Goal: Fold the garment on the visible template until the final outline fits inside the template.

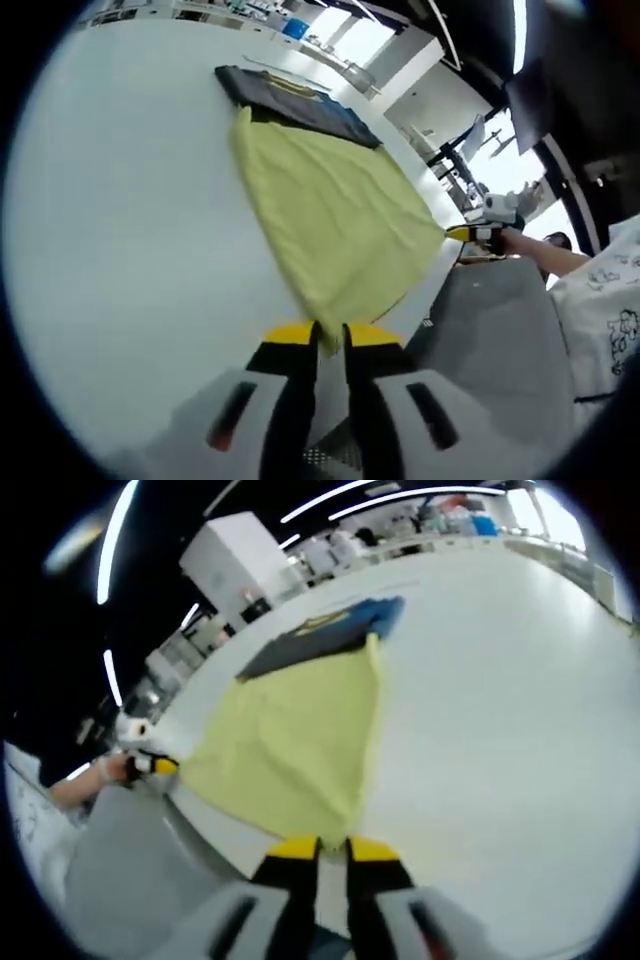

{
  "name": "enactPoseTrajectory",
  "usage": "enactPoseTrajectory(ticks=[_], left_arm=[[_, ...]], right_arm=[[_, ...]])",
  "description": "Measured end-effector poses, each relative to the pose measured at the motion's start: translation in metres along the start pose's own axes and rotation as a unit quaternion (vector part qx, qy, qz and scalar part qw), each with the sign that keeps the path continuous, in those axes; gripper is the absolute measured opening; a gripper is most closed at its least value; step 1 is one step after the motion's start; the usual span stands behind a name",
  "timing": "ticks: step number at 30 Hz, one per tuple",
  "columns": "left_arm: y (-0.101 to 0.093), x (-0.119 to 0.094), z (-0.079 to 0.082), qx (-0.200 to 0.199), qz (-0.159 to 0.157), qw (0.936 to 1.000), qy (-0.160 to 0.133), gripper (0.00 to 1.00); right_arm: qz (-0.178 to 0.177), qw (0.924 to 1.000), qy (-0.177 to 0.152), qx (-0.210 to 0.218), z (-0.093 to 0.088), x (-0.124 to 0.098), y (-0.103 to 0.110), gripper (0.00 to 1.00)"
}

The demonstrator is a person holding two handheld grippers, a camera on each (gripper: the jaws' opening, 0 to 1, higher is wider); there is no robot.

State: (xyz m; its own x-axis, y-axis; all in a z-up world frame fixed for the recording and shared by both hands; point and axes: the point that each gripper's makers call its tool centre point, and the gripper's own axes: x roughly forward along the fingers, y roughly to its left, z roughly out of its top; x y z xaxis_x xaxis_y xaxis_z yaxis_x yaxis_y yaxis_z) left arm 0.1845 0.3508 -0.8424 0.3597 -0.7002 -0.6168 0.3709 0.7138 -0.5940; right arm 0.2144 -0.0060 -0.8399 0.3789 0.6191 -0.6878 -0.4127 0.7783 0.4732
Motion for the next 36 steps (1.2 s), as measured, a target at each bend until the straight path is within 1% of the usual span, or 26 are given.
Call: enactPoseTrajectory(ticks=[2,5,8,11,13,15,17,19,22,26,27,30,33,36], left_arm=[[0.001,0.001,-0.002,-0.012,0.001,0.9999,0.005,0.00],[-0.002,0.000,-0.001,-0.021,-0.002,0.9998,0.001,0.00],[-0.003,-0.004,0.001,-0.030,-0.006,0.9995,-0.006,0.00],[-0.009,-0.009,0.003,-0.035,-0.016,0.9992,-0.009,0.00],[-0.015,-0.013,0.002,-0.039,-0.021,0.9990,-0.009,0.00],[-0.021,-0.017,0.001,-0.040,-0.027,0.9988,-0.009,0.00],[-0.027,-0.020,-0.001,-0.041,-0.033,0.9986,-0.007,0.00],[-0.034,-0.027,-0.005,-0.043,-0.039,0.9983,-0.004,0.00],[-0.044,-0.035,-0.009,-0.039,-0.046,0.9982,0.000,0.00],[-0.054,-0.046,-0.014,-0.045,-0.052,0.9976,0.007,0.00],[-0.055,-0.047,-0.014,-0.046,-0.054,0.9975,0.005,0.00],[-0.070,-0.054,-0.013,-0.063,-0.068,0.9957,-0.004,0.00],[-0.079,-0.060,-0.013,-0.072,-0.076,0.9945,-0.013,0.00],[-0.086,-0.065,-0.012,-0.075,-0.078,0.9939,-0.022,0.00]], right_arm=[[0.003,1.0000,0.003,0.006,-0.001,0.000,0.000,0.00],[0.002,0.9999,0.001,0.012,-0.001,-0.001,0.000,0.00],[0.012,0.9997,-0.004,0.023,0.001,-0.008,0.004,0.00],[0.016,0.9996,-0.006,0.022,0.003,-0.015,0.012,0.00],[0.023,0.9995,-0.006,0.021,0.002,-0.016,0.014,0.00],[0.034,0.9993,-0.003,0.017,0.000,-0.021,0.021,0.00],[0.043,0.9988,-0.003,0.022,-0.003,-0.026,0.028,0.00],[0.053,0.9983,-0.003,0.025,-0.008,-0.032,0.037,0.00],[0.062,0.9976,0.004,0.028,-0.015,-0.040,0.044,0.00],[0.068,0.9969,0.007,0.039,-0.025,-0.049,0.058,0.00],[0.068,0.9967,0.007,0.043,-0.025,-0.051,0.058,0.00],[0.071,0.9961,0.002,0.051,-0.026,-0.059,0.060,0.00],[0.073,0.9958,0.001,0.055,-0.025,-0.068,0.060,0.00],[0.078,0.9949,-0.002,0.064,-0.023,-0.077,0.062,0.00]])
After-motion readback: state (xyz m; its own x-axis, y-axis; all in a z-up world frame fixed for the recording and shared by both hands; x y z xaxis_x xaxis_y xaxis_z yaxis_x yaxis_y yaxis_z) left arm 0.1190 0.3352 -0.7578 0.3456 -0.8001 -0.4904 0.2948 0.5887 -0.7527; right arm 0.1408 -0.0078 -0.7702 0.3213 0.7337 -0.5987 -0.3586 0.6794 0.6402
